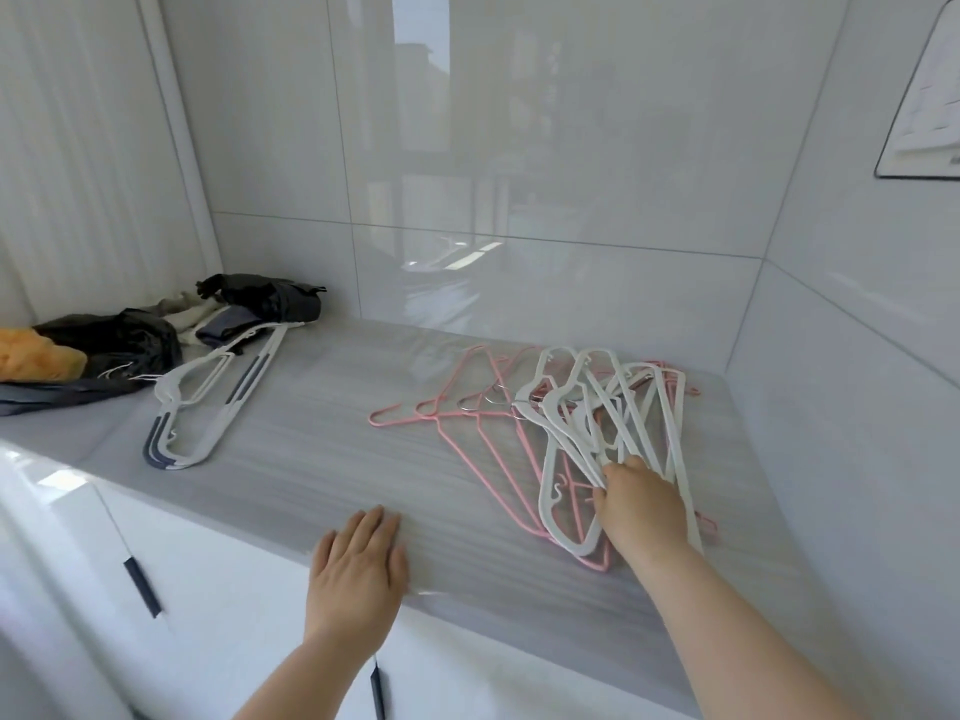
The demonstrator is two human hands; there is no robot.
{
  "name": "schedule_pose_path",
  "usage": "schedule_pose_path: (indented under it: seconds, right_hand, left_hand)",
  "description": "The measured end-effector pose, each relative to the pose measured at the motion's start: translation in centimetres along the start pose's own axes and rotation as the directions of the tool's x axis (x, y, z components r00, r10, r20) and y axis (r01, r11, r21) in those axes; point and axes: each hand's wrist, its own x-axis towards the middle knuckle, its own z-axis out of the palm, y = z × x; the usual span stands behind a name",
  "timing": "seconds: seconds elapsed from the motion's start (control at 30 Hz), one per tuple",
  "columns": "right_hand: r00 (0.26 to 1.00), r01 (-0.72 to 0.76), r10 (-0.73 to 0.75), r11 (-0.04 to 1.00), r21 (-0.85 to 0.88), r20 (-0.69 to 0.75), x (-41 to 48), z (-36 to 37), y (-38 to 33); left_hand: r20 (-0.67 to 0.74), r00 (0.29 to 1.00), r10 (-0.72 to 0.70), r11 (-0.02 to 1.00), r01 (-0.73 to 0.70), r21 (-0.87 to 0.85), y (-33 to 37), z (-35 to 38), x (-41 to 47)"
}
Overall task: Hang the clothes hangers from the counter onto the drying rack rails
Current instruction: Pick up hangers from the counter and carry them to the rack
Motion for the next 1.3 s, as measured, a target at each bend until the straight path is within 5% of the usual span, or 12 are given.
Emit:
schedule_pose_path:
  seconds: [0.4,0.67,0.87,0.97,1.13,1.3]
  right_hand:
    - [0.997,-0.002,-0.005,0.996,-0.092,-0.083,-1.5,-2.3,1.7]
    - [0.922,-0.175,0.209,0.976,0.133,-0.327,-2.2,-5.0,2.8]
    - [0.891,0.023,0.153,0.925,0.379,-0.427,-2.7,-7.4,0.4]
    - [0.9,0.156,0.057,0.883,0.442,-0.432,-2.5,-8.2,-1.5]
    - [0.895,0.389,-0.169,0.746,0.54,-0.412,-3.0,-8.3,-7.0]
    - [0.776,0.63,-0.463,0.546,0.552,-0.429,-6.5,-7.3,-14.3]
  left_hand:
    - [0.045,0.999,-0.005,0.998,0.002,0.057,0.2,-0.6,0.0]
    - [0.054,0.998,0.01,0.999,-0.013,0.051,0.5,-1.0,-0.4]
    - [0.198,0.978,0.067,0.994,-0.049,-0.098,-0.5,-2.7,0.4]
    - [0.131,0.991,0.015,0.925,0.036,-0.379,-1.8,-4.9,0.2]
    - [-0.071,0.987,-0.143,0.814,0.076,-0.575,-3.6,-10.7,-3.2]
    - [-0.104,0.923,-0.37,0.598,0.151,-0.787,-3.9,-15.9,-8.1]
